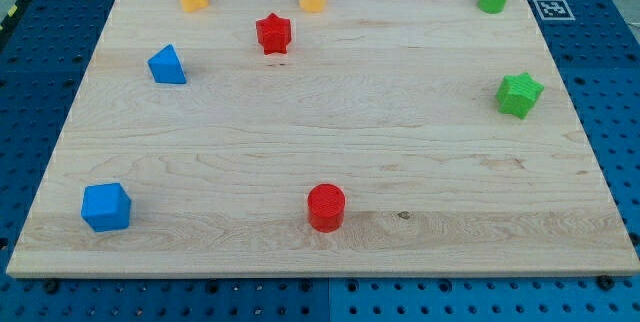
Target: Push the yellow hexagon towards the green star
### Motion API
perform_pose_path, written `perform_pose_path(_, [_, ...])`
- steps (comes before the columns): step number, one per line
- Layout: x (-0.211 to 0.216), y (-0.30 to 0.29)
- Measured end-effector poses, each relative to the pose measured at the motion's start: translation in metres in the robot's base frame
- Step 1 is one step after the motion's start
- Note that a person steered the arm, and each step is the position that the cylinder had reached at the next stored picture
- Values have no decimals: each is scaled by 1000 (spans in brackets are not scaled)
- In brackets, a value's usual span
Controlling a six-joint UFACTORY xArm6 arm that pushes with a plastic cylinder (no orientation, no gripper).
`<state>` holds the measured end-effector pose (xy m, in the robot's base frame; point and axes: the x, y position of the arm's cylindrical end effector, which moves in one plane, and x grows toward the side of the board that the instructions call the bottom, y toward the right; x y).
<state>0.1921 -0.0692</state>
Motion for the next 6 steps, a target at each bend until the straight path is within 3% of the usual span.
perform_pose_path(2, [12,34])
perform_pose_path(6, [92,142])
